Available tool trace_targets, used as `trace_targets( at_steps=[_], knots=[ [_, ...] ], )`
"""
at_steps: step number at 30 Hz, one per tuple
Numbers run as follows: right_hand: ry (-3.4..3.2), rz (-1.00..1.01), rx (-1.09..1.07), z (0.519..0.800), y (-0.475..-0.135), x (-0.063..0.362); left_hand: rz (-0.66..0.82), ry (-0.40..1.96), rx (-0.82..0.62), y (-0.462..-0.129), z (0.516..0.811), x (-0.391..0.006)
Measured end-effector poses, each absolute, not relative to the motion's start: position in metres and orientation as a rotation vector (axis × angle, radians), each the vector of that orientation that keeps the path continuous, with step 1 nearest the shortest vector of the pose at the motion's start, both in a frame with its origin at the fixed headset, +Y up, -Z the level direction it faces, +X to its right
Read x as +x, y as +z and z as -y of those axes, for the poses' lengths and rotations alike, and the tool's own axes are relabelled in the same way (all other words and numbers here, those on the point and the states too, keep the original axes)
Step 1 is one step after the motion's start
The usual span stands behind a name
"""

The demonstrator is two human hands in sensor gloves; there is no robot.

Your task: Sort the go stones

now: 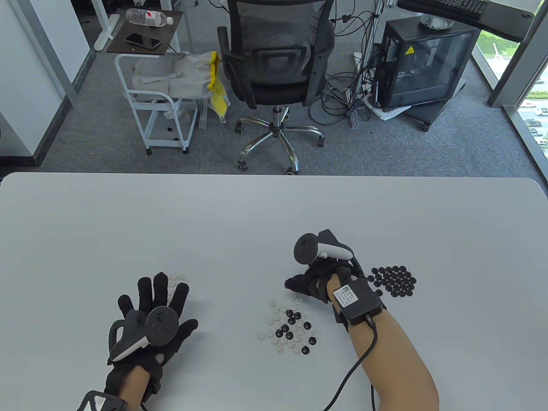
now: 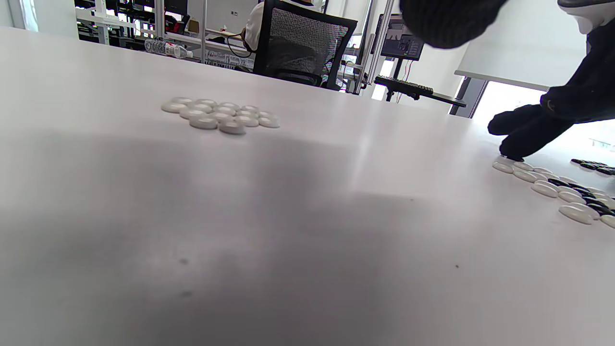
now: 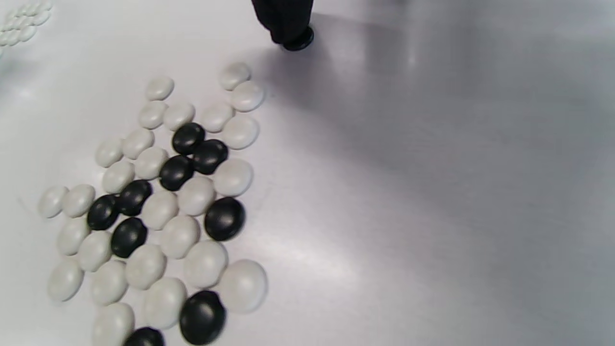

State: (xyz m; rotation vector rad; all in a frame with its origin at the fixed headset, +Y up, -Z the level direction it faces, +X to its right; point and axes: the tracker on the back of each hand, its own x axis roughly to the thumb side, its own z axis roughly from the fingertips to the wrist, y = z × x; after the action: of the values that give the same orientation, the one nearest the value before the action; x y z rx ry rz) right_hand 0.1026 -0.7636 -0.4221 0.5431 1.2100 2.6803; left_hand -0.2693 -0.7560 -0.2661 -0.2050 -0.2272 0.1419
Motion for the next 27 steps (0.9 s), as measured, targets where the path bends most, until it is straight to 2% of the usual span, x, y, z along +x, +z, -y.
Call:
trace_targets(
  at_steps=[14, 27],
  knots=[
    [2.845, -1.226, 0.284, 0.758, -0.411, 0.195, 0.233, 0.12, -0.227, -0.267, 0.759, -0.267],
    [2.851, -1.212, 0.166, 0.757, -0.404, 0.23, 0.239, 0.113, -0.226, -0.268, 0.76, -0.263]
  ],
)
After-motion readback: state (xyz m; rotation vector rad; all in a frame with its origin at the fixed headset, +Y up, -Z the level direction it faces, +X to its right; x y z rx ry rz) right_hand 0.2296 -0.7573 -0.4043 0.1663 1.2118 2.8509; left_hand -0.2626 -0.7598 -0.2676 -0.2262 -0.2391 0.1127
